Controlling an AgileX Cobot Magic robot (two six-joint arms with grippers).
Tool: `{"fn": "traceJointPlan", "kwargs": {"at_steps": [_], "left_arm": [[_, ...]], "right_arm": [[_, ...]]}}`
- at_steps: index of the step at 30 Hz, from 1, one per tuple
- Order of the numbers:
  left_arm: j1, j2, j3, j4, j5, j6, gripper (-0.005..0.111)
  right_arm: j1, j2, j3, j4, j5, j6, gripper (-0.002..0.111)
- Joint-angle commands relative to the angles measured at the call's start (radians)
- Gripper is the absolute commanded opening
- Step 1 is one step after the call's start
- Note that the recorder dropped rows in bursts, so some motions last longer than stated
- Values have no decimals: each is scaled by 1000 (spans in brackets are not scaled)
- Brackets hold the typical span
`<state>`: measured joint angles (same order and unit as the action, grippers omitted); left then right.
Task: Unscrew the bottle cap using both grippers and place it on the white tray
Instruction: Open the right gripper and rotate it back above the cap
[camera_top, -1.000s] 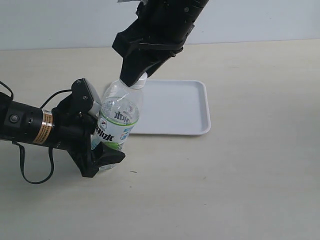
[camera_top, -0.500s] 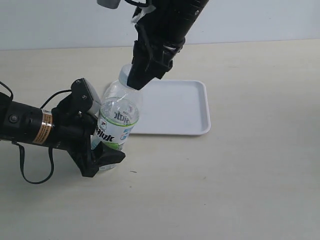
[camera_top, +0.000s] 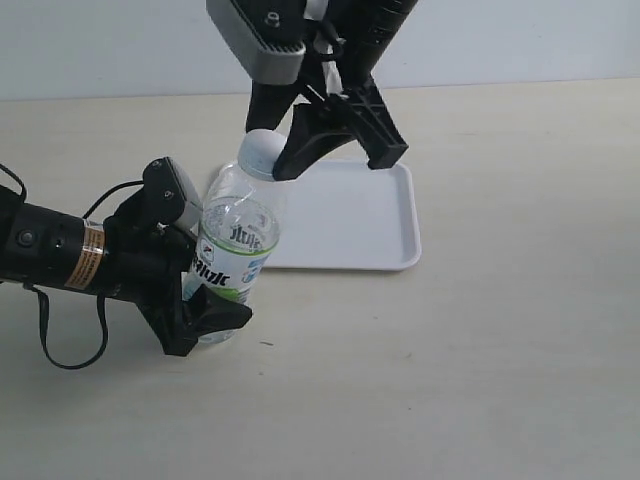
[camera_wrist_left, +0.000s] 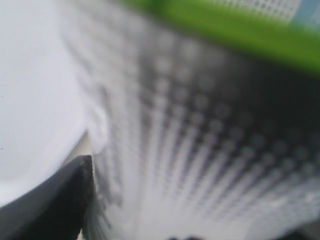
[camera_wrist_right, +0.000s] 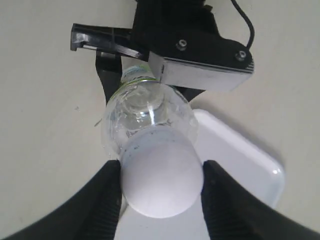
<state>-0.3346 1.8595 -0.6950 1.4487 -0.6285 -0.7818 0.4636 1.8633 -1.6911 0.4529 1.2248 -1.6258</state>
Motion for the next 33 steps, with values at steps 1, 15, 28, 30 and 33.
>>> {"fn": "traceJointPlan", "kwargs": {"at_steps": [1, 15, 28, 30, 33], "left_arm": [[-5, -13, -5, -25, -110, -18, 0], [-5, -13, -5, -25, -110, 1, 0], [-5, -13, -5, -25, -114, -3, 0], [-5, -13, -5, -27, -114, -3, 0], [-5, -13, -5, -27, -114, -3, 0]], "right_arm": [[1, -1, -3, -5, -4, -262, 0], [1, -1, -3, 26, -4, -480, 1], [1, -1, -3, 15, -4, -99, 75], [1, -1, -3, 15, -4, 38, 75], [1, -1, -3, 17, -4, 248, 75]]}}
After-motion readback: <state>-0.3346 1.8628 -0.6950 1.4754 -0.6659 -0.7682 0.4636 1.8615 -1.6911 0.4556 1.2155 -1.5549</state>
